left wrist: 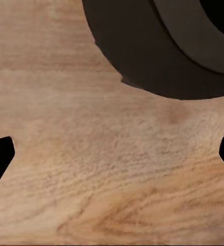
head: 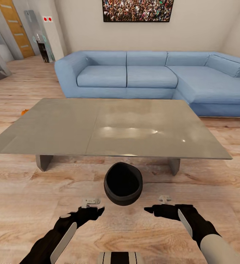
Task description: Place each of the two pumpkins and all three candles from the living room inside a cabinet in the living room (use any cabinet), then make sure every cabinet is closed, and position the cauldron so it is next to a table in the living room.
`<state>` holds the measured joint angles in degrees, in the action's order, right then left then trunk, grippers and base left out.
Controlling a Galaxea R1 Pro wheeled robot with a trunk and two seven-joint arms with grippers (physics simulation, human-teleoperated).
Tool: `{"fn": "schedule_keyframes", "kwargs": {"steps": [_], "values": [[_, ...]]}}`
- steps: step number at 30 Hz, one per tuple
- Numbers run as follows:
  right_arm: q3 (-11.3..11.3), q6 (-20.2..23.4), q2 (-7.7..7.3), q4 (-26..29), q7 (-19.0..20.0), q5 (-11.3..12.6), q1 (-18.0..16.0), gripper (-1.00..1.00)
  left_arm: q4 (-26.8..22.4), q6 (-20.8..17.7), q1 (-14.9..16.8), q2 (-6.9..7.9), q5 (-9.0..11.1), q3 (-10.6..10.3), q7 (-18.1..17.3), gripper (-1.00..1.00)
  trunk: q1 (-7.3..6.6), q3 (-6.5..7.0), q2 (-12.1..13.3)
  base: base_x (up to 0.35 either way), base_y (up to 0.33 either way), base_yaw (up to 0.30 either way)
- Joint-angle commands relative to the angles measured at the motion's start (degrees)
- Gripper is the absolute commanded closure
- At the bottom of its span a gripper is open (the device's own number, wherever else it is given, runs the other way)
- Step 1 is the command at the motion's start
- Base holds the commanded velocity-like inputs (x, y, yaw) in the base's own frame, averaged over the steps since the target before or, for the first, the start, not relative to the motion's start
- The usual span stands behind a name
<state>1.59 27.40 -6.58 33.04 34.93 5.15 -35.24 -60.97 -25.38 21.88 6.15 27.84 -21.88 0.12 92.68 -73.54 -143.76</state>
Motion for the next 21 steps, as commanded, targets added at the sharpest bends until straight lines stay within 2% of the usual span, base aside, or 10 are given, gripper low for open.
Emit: {"fn": "schedule_keyframes", "kwargs": {"steps": [1, 6, 11, 12, 14, 16, 18, 21], "values": [[0.0, 0.01, -0.06, -0.11, -0.03, 0.02, 0.0, -1.0, 0.43, 0.0, -0.03, -0.02, 0.01, 0.0, 0.01, -1.0, 0.0, 0.0, 0.0, -0.027, 0.0, 0.0], [0.02, 0.0, -0.35, -1.46, -0.26, -0.04, 0.02, -1.0, 4.35, -0.02, -0.13, -0.26, -0.1, 0.0, 0.23, -1.0, -0.13, 1.11, 0.07, -0.01, 0.0, 0.0], [0.07, -0.47, -1.59, -4.14, -0.43, -0.12, 0.0, -1.0, 6.54, -0.08, -0.13, -0.23, -0.2, 0.04, 0.39, -1.0, -0.26, 2.22, 0.13, -0.001, 0.0, 0.0], [0.06, -0.6, -2.24, -4.97, -0.48, -0.13, 0.03, -1.0, 6.77, -0.13, -0.12, -0.2, -0.22, 0.06, 0.4, -1.0, -0.28, 2.44, 0.15, 0.0, 0.0, 0.0], [0.52, -1.26, -1.56, -5.6, -1.14, -0.84, 0.03, -1.0, 7.41, 0.53, -0.78, -0.86, -0.15, 0.03, 1.05, -1.0, -0.29, 2.43, 0.15, 0.0, 0.0, 0.0], [0.52, -1.9, -1.66, -6.24, -1.78, -1.12, -0.62, -1.0, 8.05, 1.17, -1.43, -1.26, -0.15, 0.06, 1.69, -1.0, -0.29, 2.43, 0.15, 0.0, 0.0, 0.0], [0.55, -1.24, -2.32, -5.56, -1.75, -0.46, -1.27, -1.0, 7.39, 1.27, -2.08, -0.6, -0.4, 0.13, 1.03, -1.0, -0.29, 2.43, 0.15, 0.0, 0.0, 0.0], [0.66, -0.29, -3.14, -5.6, -0.79, -1.16, -2.25, -1.0, 6.44, 0.3, -3.04, 0.19, -0.67, 0.16, 0.49, -1.0, -0.29, 2.43, 0.15, 0.0, 0.0, 0.0]]}}
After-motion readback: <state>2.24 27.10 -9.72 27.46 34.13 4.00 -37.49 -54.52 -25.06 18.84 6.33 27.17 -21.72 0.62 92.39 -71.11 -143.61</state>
